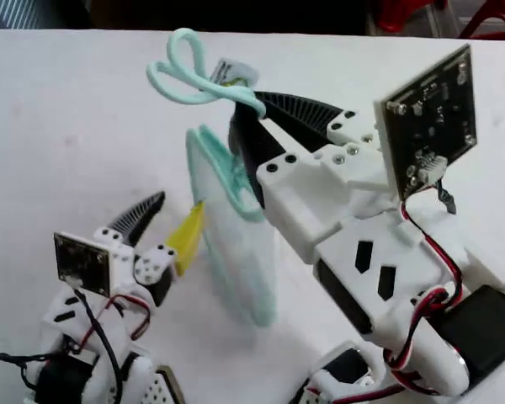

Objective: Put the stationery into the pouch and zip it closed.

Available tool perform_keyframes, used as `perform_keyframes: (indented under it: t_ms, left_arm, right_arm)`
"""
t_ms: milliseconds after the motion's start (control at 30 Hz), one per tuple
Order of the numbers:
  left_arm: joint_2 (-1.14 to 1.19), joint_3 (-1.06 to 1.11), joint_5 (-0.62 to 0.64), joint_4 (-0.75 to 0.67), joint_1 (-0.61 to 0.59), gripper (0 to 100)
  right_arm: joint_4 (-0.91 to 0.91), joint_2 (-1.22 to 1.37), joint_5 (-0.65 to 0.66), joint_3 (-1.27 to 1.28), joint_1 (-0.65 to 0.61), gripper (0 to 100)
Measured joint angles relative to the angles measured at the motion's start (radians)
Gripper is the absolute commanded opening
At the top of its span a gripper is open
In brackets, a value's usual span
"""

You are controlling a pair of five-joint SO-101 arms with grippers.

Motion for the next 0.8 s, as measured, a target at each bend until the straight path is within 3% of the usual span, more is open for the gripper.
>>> perform_keyframes:
  t_ms: [167,300,600,800]
  left_arm:
    - [0.0,0.0,0.0,-0.002,-0.005,22]
    - [0.0,0.0,-0.011,-0.002,-0.014,30]
    - [0.0,-0.106,-0.287,0.14,-0.041,30]
    - [-0.002,-0.1,-0.299,0.144,0.147,27]
  right_arm:
    - [0.02,0.044,0.008,-0.063,-0.023,1.7]
    - [0.04,0.044,0.038,-0.08,-0.031,1.7]
    - [0.117,0.046,0.091,-0.08,-0.077,1.7]
    - [0.118,0.046,0.097,-0.08,-0.235,1.7]
